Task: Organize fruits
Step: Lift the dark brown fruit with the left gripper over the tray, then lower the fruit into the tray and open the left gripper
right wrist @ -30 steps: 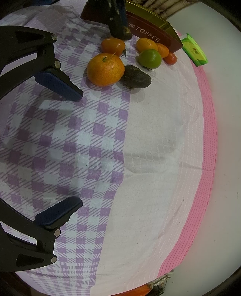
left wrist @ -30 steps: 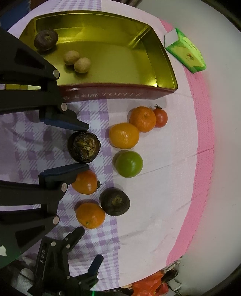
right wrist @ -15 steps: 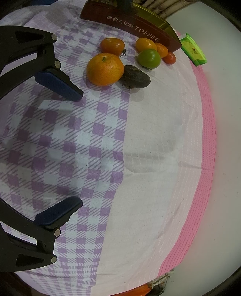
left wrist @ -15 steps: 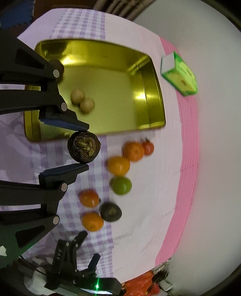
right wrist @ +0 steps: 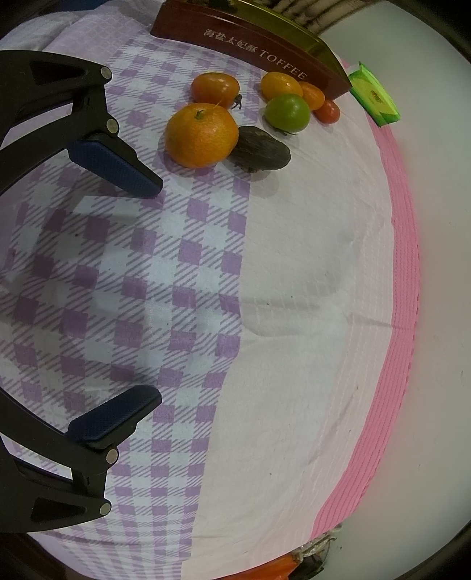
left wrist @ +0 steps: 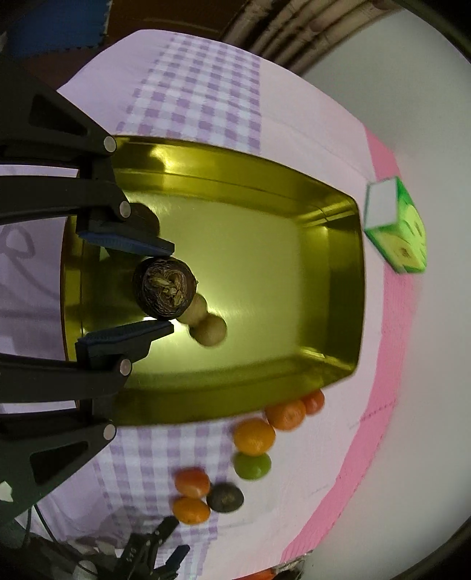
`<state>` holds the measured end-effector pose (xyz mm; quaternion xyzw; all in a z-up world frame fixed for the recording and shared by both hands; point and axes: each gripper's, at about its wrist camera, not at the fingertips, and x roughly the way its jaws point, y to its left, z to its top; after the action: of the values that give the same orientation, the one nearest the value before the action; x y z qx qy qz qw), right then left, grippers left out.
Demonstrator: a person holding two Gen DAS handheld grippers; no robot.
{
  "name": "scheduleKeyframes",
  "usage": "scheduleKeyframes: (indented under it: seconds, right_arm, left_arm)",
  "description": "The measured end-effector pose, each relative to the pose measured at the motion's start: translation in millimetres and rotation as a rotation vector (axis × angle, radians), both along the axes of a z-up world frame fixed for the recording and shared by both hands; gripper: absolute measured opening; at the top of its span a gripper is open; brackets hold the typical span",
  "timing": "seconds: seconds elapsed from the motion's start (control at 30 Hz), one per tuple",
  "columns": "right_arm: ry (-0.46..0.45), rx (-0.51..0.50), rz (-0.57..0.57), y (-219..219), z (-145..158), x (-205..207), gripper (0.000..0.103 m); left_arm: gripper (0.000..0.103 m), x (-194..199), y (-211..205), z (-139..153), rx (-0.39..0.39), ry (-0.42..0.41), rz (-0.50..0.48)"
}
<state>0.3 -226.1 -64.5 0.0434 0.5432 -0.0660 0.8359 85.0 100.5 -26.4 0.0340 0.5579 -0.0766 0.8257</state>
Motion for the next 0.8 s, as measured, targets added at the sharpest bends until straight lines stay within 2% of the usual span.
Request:
scheduleKeyframes:
  seconds: [0.27, 0.57, 0.8]
  right_arm:
    - [-0.01, -0.001, -0.001, 0.2, 0.3, -0.6, 0.103]
    - [-0.023, -0.004, -0.008, 0.5, -0.4, -1.7, 0.103]
    - [-0.023, -0.004, -0.008, -0.1, 0.0, -0.8, 0.103]
  left_arm:
    - [0.032, -8.4, 11.1, -6.8, 0.003, 0.002, -0.006]
    - [0.032, -19.6, 26.2, 3.4, -0.028, -0.008, -0.006]
    - [0.033, -29.6, 1.8, -0.2, -0.027, 0.005, -0.079]
